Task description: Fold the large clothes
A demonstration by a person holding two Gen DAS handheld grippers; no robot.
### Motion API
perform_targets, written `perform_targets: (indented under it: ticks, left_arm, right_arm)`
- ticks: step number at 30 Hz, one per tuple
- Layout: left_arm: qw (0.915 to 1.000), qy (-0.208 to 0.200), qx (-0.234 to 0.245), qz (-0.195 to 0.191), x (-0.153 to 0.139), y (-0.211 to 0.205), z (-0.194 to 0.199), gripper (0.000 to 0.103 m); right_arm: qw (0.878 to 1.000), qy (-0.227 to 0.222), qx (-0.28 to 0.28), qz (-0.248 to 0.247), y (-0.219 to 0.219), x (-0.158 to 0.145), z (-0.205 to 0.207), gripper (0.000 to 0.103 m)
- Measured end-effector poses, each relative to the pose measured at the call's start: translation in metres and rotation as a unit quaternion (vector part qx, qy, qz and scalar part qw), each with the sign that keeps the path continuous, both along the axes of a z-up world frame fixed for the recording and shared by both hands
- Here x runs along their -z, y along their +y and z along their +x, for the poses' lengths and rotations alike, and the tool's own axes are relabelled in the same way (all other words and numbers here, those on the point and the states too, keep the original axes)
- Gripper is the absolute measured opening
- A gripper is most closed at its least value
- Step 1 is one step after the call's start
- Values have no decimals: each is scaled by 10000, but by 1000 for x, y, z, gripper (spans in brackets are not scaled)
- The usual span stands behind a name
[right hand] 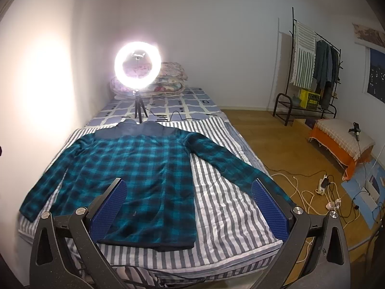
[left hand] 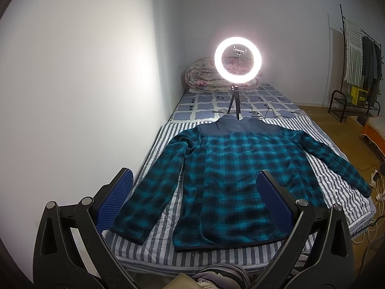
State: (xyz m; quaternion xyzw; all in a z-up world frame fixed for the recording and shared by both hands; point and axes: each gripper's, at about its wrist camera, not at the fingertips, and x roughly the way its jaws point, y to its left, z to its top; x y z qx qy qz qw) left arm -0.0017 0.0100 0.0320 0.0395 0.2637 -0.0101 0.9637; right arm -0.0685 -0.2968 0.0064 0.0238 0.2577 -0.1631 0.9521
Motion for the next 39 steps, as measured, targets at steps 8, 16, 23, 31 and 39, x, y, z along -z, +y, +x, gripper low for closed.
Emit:
perform_targets:
  ticks: [8, 16, 23, 31, 39]
  left_arm:
    - [10000, -11, -1, -4, 2, 1, -1, 103]
    - [10000, -25, -22, 3, 3, 3, 1, 103]
    - [10000, -24, -86, 14, 6, 10, 6, 103]
    - [9999, -49, -121, 77, 15, 8, 2, 103]
    - [9995, -12, -279, 162, 29, 20, 2, 103]
  right_arm:
    - [10000, 1, 11, -25, 0, 0, 0, 103]
    - [10000, 1, 1, -30, 1, 0, 1, 103]
    - [10000, 19, 11, -42, 5, -1, 4, 103]
    - [10000, 9, -47, -78, 12, -2, 10, 103]
    - [9998, 21, -177, -91, 19, -2, 21, 103]
